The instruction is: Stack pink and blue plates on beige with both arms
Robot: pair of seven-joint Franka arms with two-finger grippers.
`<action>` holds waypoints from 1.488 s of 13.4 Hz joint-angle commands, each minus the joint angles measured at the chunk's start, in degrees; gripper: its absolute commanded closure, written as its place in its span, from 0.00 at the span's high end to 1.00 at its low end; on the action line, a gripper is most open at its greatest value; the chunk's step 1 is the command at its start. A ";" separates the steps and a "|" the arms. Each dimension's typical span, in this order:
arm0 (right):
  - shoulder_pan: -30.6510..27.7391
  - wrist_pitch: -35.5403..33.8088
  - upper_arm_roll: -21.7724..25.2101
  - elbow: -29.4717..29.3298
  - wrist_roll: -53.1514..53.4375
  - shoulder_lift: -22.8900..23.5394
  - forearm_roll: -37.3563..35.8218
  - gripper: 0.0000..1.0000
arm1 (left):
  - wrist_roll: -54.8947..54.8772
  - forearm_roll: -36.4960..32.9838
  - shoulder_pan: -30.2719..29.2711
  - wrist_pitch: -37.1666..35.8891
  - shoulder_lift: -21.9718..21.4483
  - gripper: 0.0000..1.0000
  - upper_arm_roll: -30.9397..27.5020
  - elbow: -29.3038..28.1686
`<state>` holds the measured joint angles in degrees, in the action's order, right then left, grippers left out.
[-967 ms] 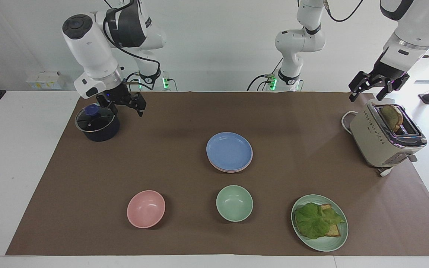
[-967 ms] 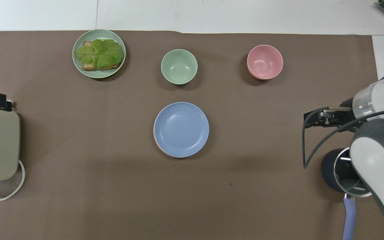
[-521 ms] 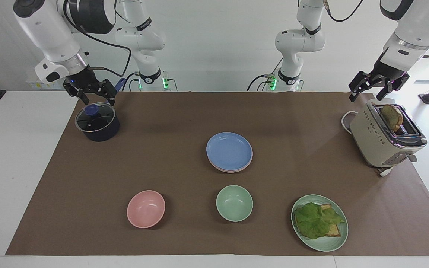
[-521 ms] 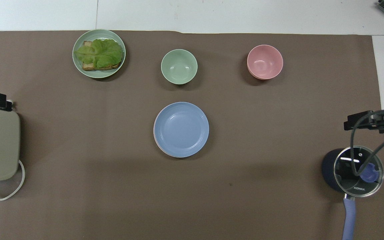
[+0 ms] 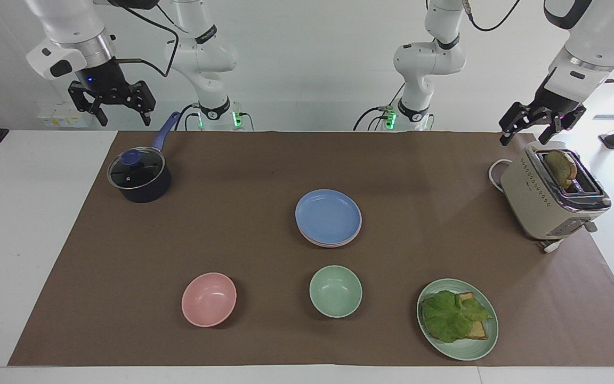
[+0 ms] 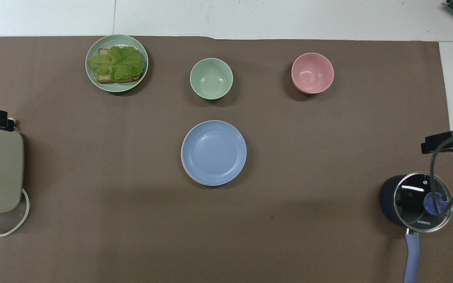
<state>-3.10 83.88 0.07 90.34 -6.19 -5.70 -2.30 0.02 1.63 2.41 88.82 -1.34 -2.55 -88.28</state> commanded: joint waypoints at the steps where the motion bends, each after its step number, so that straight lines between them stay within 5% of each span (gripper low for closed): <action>1: 0.29 -2.94 -0.94 -3.07 -1.19 -0.09 -0.70 1.00 | -0.38 -0.84 -0.21 -0.58 -0.33 1.00 0.27 -0.31; 4: 0.20 -0.48 -1.30 2.38 -0.67 -2.82 -0.08 1.00 | -0.38 -0.84 -0.21 -0.58 -0.33 1.00 0.27 -0.23; 20: 0.20 -3.28 -1.65 2.74 0.92 -2.82 0.71 1.00 | -0.38 -0.84 -0.21 -0.58 -0.33 1.00 0.27 -0.31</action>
<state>-2.61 81.26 -1.08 91.60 -6.07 -7.02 -1.63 0.02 1.63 2.41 88.82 -1.34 -2.55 -88.28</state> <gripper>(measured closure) 0.000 0.000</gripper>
